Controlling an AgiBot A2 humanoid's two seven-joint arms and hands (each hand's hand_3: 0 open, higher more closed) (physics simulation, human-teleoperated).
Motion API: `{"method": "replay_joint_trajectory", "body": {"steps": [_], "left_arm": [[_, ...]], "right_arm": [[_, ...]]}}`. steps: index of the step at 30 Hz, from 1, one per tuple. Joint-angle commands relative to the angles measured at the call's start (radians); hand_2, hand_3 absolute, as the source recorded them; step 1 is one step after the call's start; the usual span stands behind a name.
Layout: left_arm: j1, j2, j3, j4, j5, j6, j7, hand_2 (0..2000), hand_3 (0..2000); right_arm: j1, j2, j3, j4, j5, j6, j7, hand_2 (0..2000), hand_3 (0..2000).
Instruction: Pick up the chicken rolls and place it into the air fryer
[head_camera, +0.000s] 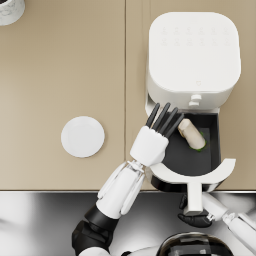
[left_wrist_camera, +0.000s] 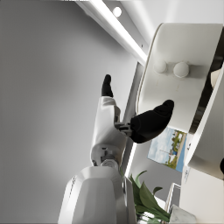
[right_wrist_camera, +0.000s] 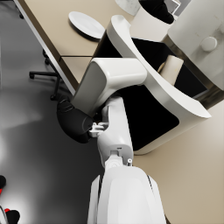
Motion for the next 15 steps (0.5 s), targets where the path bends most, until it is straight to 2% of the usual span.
{"method": "replay_joint_trajectory", "body": {"steps": [1, 7, 15], "left_arm": [[-0.079, -0.064, -0.144, -0.125, 0.000, 0.002, 0.000, 0, 0], [-0.190, -0.112, -0.332, -0.207, 0.000, 0.006, 0.000, 0, 0], [-0.218, -0.108, -0.479, -0.211, -0.001, 0.007, 0.000, 0, 0]], "right_arm": [[0.034, -0.365, 0.052, 0.117, -0.001, 0.003, -0.001, 2000, 2000], [0.147, -0.388, 0.043, 0.008, -0.003, 0.032, 0.004, 2000, 2000], [0.293, -0.384, 0.043, -0.109, -0.004, 0.107, 0.011, 2000, 2000]]}}
